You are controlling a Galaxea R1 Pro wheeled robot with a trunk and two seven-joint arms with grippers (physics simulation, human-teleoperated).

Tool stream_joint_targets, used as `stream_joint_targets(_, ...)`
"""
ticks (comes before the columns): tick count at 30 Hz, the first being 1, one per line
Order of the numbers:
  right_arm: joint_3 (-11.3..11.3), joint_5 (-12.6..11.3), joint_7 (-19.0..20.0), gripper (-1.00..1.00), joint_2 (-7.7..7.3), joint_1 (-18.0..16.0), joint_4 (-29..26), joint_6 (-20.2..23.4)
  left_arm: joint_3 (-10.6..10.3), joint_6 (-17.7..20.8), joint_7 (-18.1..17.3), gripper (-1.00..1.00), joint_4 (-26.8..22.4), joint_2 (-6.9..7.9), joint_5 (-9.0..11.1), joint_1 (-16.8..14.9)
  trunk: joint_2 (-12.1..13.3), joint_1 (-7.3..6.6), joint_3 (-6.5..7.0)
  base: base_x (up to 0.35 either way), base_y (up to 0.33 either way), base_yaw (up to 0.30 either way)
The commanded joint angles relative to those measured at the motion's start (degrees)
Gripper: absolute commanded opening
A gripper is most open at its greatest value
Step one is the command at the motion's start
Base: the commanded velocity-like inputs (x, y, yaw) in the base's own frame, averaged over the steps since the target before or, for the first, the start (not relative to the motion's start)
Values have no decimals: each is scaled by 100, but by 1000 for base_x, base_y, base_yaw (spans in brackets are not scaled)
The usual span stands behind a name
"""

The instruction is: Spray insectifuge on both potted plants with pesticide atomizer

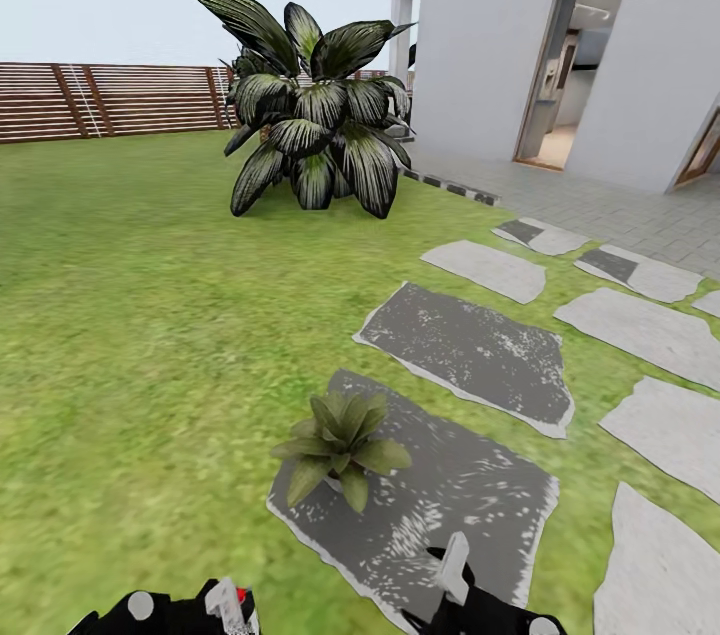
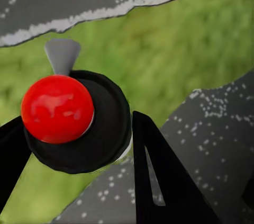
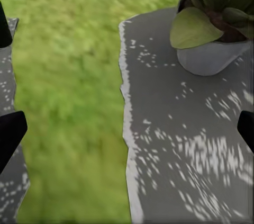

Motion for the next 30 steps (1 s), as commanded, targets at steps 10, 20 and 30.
stream_joint_targets(10, -43, 47, 34, 100, -4, -5, -1, -26, -39, -18, -2, -100, -331, 8, 4, -5, -2, -1, -5, 0, 0, 0)
stream_joint_targets(20, -43, 47, 34, 100, -4, -5, 1, -27, -39, -17, -1, -100, -374, 3, 4, -5, -2, -1, -5, 0, 0, 0)
stream_joint_targets(30, -43, 47, 34, 100, -4, -5, -3, -26, -39, -17, 1, -100, -382, 3, 4, -6, -2, -1, -5, 0, 0, 0)
